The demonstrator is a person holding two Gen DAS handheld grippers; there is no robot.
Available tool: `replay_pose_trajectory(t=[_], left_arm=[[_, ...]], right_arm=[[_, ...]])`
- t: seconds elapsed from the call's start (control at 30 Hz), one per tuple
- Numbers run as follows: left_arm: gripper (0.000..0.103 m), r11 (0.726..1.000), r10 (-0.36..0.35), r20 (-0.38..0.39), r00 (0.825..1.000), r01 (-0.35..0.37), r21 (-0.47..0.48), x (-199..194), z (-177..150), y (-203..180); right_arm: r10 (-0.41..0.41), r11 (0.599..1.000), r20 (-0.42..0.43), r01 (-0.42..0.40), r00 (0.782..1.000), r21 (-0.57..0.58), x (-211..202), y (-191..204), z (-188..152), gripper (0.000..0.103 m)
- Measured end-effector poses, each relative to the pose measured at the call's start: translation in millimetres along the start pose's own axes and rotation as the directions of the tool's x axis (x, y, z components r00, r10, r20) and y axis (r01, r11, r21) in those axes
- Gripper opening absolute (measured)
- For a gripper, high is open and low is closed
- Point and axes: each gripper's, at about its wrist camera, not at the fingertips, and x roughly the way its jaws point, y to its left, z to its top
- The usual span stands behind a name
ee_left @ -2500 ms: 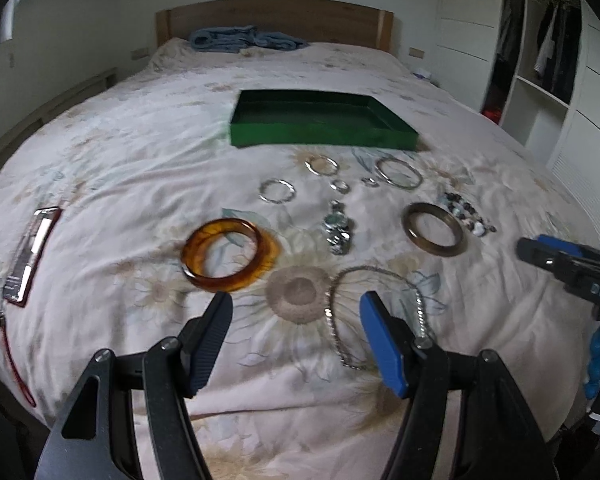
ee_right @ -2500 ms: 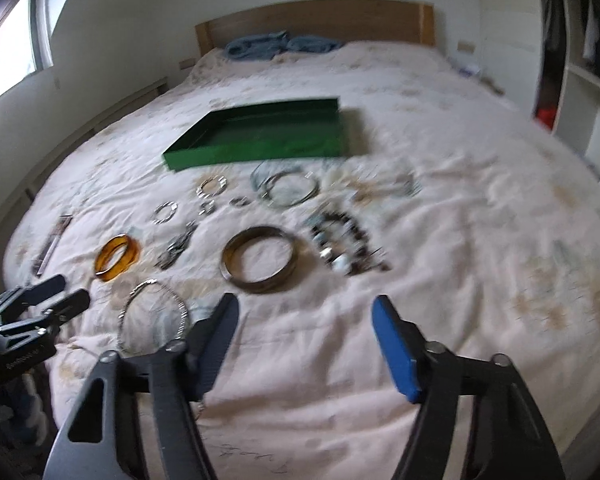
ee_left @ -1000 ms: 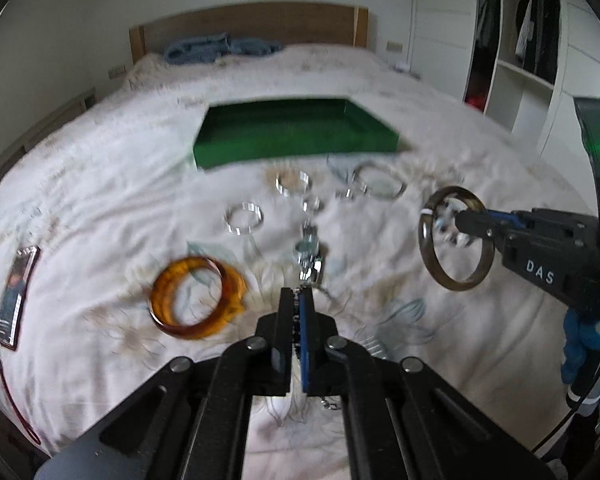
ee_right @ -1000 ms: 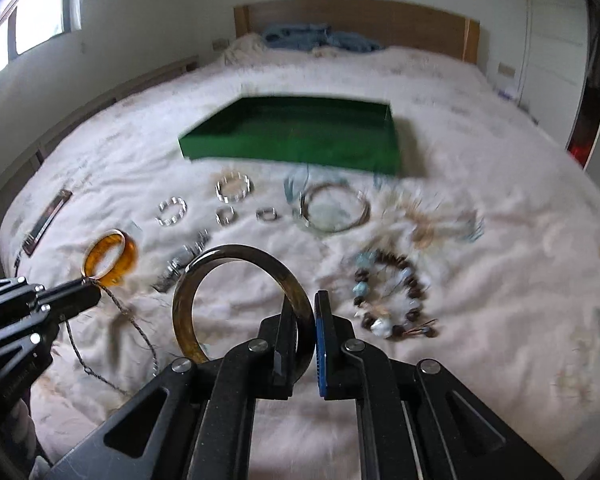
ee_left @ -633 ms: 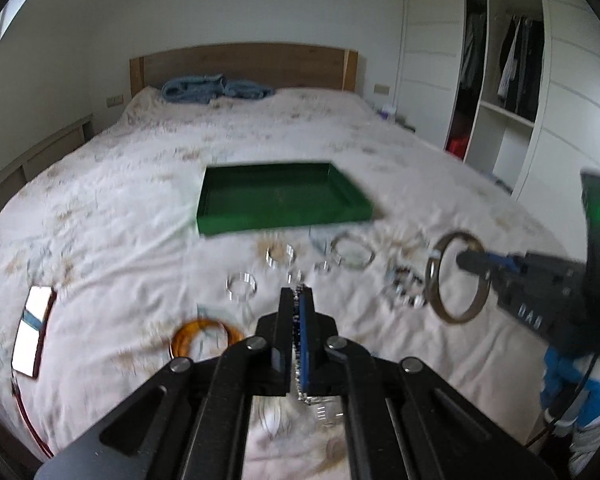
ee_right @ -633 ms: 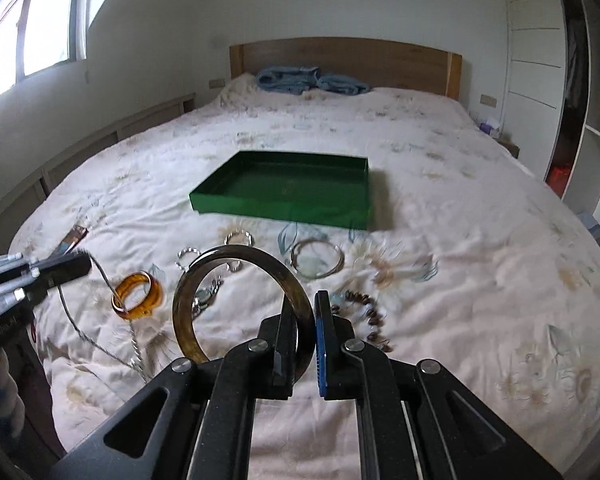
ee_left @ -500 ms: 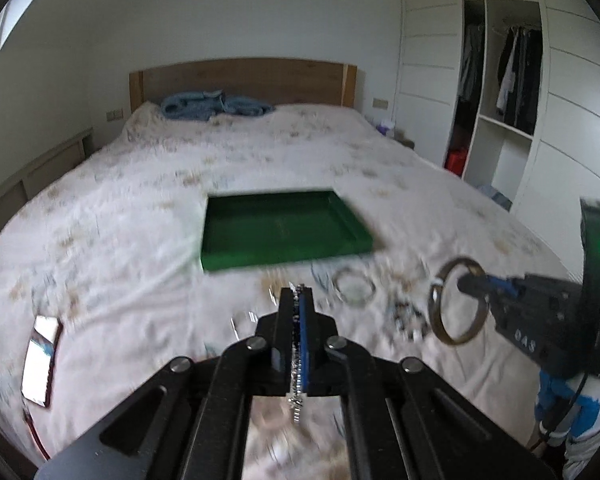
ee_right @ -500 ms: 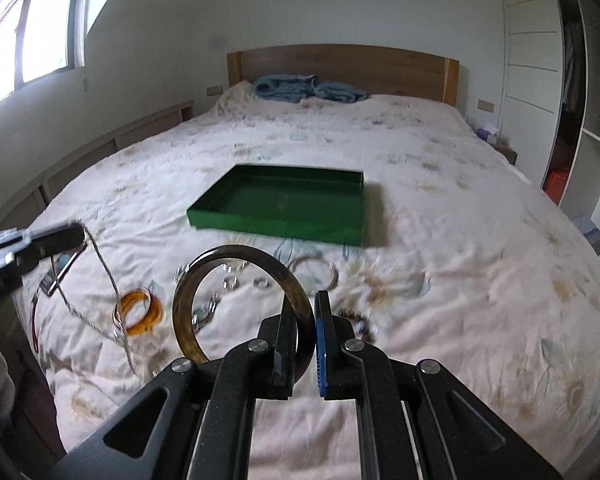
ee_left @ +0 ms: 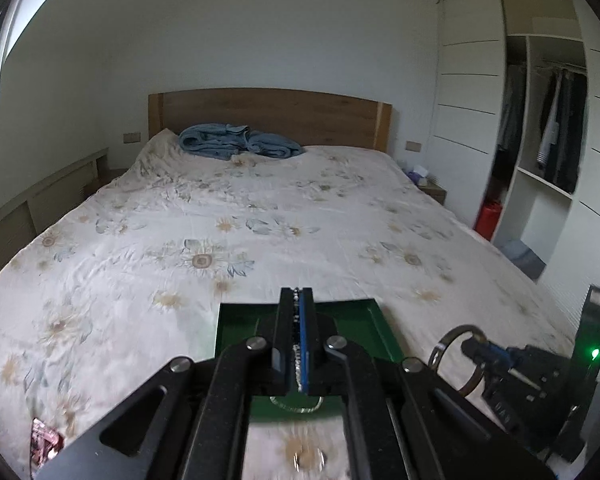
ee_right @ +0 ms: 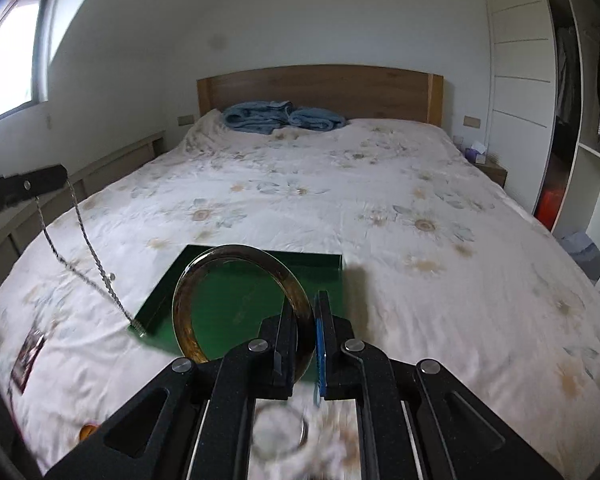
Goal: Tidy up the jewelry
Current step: 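Carry horn bangle to tray with right tool while left tool carries chain necklace, then open both tools over the tray and move back to the jewelry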
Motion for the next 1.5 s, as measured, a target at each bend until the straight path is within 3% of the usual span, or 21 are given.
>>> replay_pose_trajectory(t=[0.2, 0.43, 0.57, 0.73, 0.83, 0.9, 0.97, 1.07, 1.2, 1.33, 1.5], left_arm=[[0.002, 0.998, 0.065, -0.109, 0.992, -0.066, -0.003, 97.5, -28.0, 12.6], [0.002, 0.994, 0.106, -0.289, 0.951, -0.107, 0.014, 181.8, -92.3, 30.9], [0.002, 0.993, 0.115, -0.350, 0.930, -0.117, 0.017, 202.7, -118.3, 38.7], [0.002, 0.994, 0.100, -0.394, 0.914, -0.109, 0.000, 214.9, -135.1, 46.1], [0.005, 0.995, 0.086, -0.399, 0.913, -0.100, -0.013, 212.9, -138.1, 48.4], [0.005, 0.996, 0.069, -0.397, 0.915, -0.083, -0.019, 209.5, -136.6, 48.3], [0.016, 0.997, 0.058, -0.393, 0.918, -0.070, -0.015, 205.2, -133.0, 47.0], [0.030, 0.998, 0.059, -0.368, 0.928, -0.066, -0.006, 191.7, -127.6, 44.0], [0.031, 0.998, 0.041, -0.316, 0.948, -0.052, -0.025, 159.9, -116.7, 46.4], [0.031, 0.997, 0.067, -0.238, 0.969, -0.072, -0.010, 117.1, -109.9, 50.1], [0.031, 0.997, 0.080, -0.237, 0.968, -0.079, 0.015, 60.8, -112.5, 65.9]], right_arm=[[-0.002, 1.000, -0.098, 0.002, 0.995, 0.001, 97.1, -2.9, -9.2, 0.008], [0.006, 1.000, -0.253, -0.010, 0.968, -0.013, 184.0, 6.3, -42.3, 0.008], [-0.001, 1.000, -0.297, -0.006, 0.955, -0.023, 205.0, 11.8, -55.7, 0.008], [-0.016, 0.999, -0.289, 0.004, 0.957, -0.043, 206.2, 16.8, -58.2, 0.009], [-0.031, 0.998, -0.290, 0.016, 0.957, -0.054, 206.6, 16.5, -57.5, 0.013], [-0.032, 0.998, -0.296, 0.016, 0.955, -0.059, 205.9, 17.2, -56.8, 0.040], [-0.035, 0.998, -0.300, 0.017, 0.953, -0.062, 203.7, 17.7, -56.2, 0.055], [-0.036, 0.998, -0.293, 0.018, 0.955, -0.063, 197.0, 18.7, -51.1, 0.055], [-0.035, 0.998, -0.255, 0.021, 0.966, -0.057, 171.6, 20.1, -40.5, 0.060], [-0.027, 0.999, -0.211, 0.018, 0.977, -0.044, 134.8, 20.8, -32.0, 0.061], [-0.012, 0.998, -0.146, 0.003, 0.989, -0.059, 69.0, 16.4, -31.7, 0.061]])
